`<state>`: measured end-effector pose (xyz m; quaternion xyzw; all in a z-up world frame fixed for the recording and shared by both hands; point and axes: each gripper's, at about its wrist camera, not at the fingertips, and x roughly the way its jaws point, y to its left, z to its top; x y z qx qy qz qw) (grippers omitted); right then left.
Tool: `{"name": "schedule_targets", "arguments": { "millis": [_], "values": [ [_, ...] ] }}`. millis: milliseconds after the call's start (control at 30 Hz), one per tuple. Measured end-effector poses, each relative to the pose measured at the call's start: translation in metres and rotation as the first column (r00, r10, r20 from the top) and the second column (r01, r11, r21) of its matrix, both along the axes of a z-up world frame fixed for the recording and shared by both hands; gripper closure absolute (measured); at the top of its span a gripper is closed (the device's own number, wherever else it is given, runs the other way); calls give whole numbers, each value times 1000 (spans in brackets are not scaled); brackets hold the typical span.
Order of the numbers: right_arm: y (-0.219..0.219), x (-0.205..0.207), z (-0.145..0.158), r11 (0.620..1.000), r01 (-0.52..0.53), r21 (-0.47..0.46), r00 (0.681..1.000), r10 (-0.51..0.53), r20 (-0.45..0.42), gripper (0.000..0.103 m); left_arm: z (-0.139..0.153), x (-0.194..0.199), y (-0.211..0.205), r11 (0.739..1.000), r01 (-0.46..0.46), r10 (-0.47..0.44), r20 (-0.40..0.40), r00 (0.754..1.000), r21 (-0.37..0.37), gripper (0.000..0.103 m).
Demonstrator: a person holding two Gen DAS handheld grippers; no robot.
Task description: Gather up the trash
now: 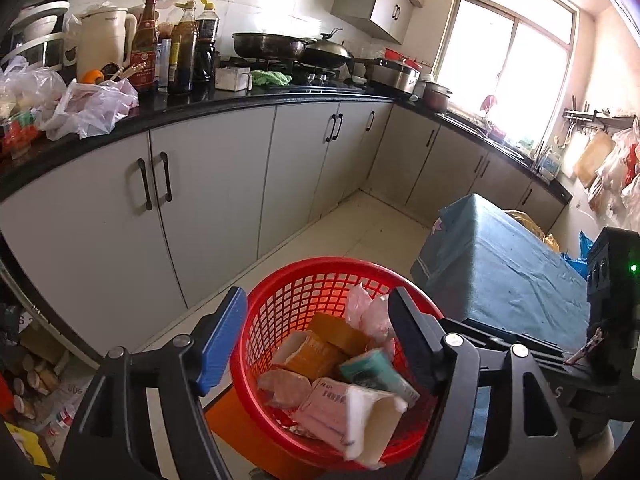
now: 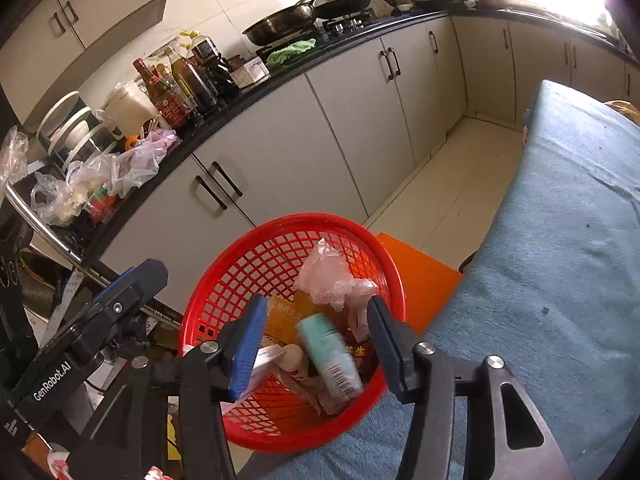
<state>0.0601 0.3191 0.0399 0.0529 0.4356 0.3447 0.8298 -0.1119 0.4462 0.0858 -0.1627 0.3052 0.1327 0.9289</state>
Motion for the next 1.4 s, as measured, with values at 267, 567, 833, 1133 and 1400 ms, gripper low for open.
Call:
{"name": "schedule_targets", "arguments": {
  "millis": [267,567,833,1133,1400],
  "values": [
    [-17,-28,7,1000,0,-9,1000,0,30,41,9,-28,-18,995,-50,49,17,999,88,20],
    [-41,-57,6,999,18,-28,999,-17,49,41,16,-68,-40,973,-140,133,49,990,181,14],
    [-50,-82,7,999,20,-47,996,-16,84,40,24,-101,-61,927,-243,222,103,970,286,10],
    [-62,-109,4,998,23,-59,995,-17,103,39,24,-131,-89,879,-299,257,160,953,371,3],
    [-77,-135,4,996,46,-80,991,-35,132,38,17,-147,-104,909,-246,218,121,968,337,2]
  ]
}}
